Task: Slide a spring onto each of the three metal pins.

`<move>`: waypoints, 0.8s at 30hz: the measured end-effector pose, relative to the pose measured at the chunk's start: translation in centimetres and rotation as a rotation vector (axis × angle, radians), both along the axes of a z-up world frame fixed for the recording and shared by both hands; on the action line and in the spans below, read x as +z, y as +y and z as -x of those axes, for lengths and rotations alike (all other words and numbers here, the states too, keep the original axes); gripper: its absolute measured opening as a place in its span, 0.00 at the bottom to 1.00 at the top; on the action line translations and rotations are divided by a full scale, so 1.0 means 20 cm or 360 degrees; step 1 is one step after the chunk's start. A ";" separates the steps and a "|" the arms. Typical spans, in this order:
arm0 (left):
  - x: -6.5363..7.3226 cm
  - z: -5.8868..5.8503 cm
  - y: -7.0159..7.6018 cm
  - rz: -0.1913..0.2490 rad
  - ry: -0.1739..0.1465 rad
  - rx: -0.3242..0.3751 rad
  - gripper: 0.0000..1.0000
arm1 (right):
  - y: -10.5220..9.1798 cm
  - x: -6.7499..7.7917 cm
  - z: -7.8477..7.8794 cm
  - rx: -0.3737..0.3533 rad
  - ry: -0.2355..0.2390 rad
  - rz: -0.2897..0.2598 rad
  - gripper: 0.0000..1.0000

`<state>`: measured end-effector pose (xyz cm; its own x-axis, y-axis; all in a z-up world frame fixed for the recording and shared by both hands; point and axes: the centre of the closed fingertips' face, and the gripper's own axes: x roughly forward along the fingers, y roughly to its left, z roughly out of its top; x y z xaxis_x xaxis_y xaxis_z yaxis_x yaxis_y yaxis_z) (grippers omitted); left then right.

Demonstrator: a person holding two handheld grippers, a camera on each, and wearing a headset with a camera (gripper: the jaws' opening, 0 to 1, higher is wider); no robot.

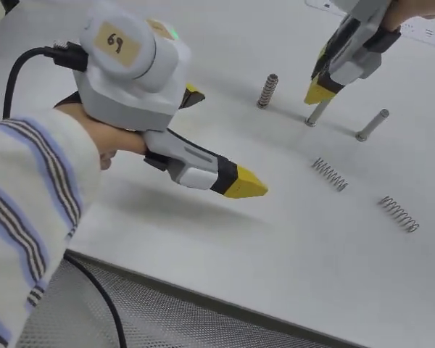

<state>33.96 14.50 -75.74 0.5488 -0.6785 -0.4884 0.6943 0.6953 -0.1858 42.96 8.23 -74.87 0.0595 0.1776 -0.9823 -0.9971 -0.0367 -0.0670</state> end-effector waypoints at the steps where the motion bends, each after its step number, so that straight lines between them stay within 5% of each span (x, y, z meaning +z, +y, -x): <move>1: 0.01 0.00 0.00 -0.0001 -0.0002 0.0000 0.98 | -0.01 0.01 0.00 0.0004 -0.0005 0.0001 0.24; 24: 0.14 0.03 0.03 -0.0131 -0.0068 -0.0055 0.98 | -0.23 0.24 0.12 -0.0189 -0.0117 -0.0273 0.26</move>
